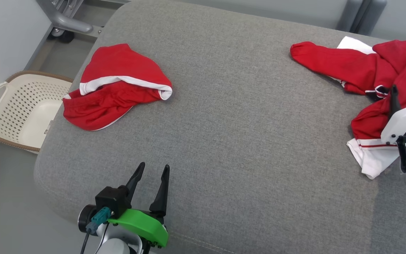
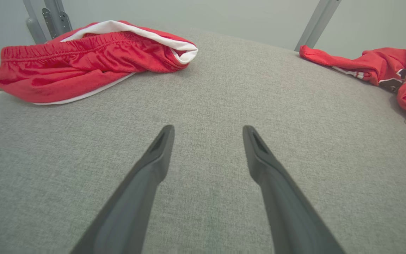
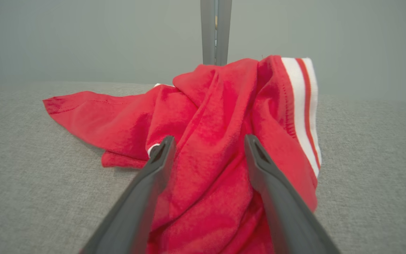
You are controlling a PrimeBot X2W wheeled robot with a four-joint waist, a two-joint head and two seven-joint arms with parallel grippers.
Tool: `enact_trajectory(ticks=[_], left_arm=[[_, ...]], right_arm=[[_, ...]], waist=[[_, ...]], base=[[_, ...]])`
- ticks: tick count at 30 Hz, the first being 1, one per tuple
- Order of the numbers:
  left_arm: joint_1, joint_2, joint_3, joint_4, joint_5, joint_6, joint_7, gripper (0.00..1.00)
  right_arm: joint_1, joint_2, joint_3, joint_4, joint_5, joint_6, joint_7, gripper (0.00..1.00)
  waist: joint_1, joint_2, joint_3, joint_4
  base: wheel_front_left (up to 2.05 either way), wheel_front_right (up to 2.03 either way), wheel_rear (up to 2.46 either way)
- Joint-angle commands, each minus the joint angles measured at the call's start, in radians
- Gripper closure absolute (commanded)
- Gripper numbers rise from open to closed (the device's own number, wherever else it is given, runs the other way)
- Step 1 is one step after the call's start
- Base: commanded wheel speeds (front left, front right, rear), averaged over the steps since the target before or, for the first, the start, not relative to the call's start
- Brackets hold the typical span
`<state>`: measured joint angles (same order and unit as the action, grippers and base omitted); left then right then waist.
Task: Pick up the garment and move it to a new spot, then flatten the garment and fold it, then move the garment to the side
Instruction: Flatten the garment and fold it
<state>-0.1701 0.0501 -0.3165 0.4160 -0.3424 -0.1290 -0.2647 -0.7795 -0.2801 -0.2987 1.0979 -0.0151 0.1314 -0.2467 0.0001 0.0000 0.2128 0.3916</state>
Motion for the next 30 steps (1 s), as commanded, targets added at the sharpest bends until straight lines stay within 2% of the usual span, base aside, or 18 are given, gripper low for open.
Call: enact_trajectory(ticks=[1,3,4,5,6,7,8,9,16,20,24,28,30], left_arm=[[0.015,0.001,0.001,-0.004,-0.006,-0.002,0.0,0.0],[0.013,0.001,0.005,-0.002,-0.007,-0.002,0.0,0.0],[0.012,0.001,0.007,-0.002,-0.008,-0.002,0.0,0.0],[0.011,0.001,0.008,-0.002,-0.009,-0.002,0.0,0.0],[0.009,0.001,0.008,-0.002,-0.011,-0.002,0.0,0.0],[0.009,0.001,0.008,-0.002,-0.011,-0.002,0.0,0.0],[0.005,0.001,0.007,-0.002,-0.01,-0.002,0.0,0.0],[0.001,0.001,0.004,-0.002,-0.011,-0.002,0.0,0.0],[-0.011,0.001,-0.015,0.006,0.003,-0.002,0.0,0.0],[0.0,0.001,-0.007,0.012,-0.003,-0.002,0.0,0.0],[0.014,0.001,-0.001,0.007,-0.01,-0.002,0.0,0.0],[0.025,0.001,-0.004,0.014,-0.016,-0.002,0.0,0.0],[0.029,0.002,0.0,0.015,-0.018,-0.002,0.0,0.0]], right_arm=[[-0.01,-0.001,-0.015,0.01,-0.019,-0.001,0.0,0.02],[-0.018,0.003,-0.033,0.02,-0.046,-0.001,-0.002,0.03],[-0.023,0.006,-0.041,0.023,-0.056,-0.001,-0.003,0.19],[-0.027,0.008,-0.048,0.026,-0.07,-0.001,-0.003,0.42],[-0.03,0.008,-0.06,0.031,-0.081,-0.001,0.002,0.59],[-0.03,0.008,-0.06,0.031,-0.081,-0.001,0.002,0.59],[-0.031,0.01,-0.07,0.036,-0.092,-0.001,0.004,0.72],[-0.034,0.013,-0.078,0.04,-0.102,-0.001,0.004,1.0],[-0.067,0.049,-0.083,0.04,-0.142,-0.001,-0.008,1.0],[-0.093,0.106,-0.004,0.02,-0.119,-0.001,-0.017,1.0],[-0.092,0.191,0.234,-0.085,-0.012,-0.001,-0.019,1.0],[0.031,0.225,0.657,-0.257,0.22,-0.001,-0.018,1.0],[0.07,0.197,0.853,-0.335,0.337,-0.001,-0.009,1.0]], waist=[[-0.0001,0.0,0.004,0.007],[-0.0001,0.0,0.006,0.006],[-0.0001,0.0,0.008,0.004],[-0.0001,0.0,0.01,0.001],[-0.0001,0.0,0.012,-0.001],[-0.0001,0.0,0.012,-0.001],[-0.0001,0.0,0.014,-0.002],[-0.0001,0.0,0.016,-0.003],[-0.0001,0.0,0.02,-0.009],[-0.0001,0.0,0.007,-0.013],[-0.0001,0.0,-0.01,-0.021],[-0.0001,0.0,-0.036,-0.026],[-0.0001,0.0,-0.048,-0.029]], base=[[0.0,0.0,0.0],[0.0,0.0,0.0],[0.0,0.0,0.0],[0.0,0.0,0.0],[0.0,0.0,0.0],[0.0,0.0,0.0],[0.0,0.0,0.0],[0.0,0.0,0.0],[0.0,0.0,0.0],[0.0,0.0,0.0],[0.0,0.0,0.0],[0.0,0.0,0.0],[0.0,0.0,0.0]])
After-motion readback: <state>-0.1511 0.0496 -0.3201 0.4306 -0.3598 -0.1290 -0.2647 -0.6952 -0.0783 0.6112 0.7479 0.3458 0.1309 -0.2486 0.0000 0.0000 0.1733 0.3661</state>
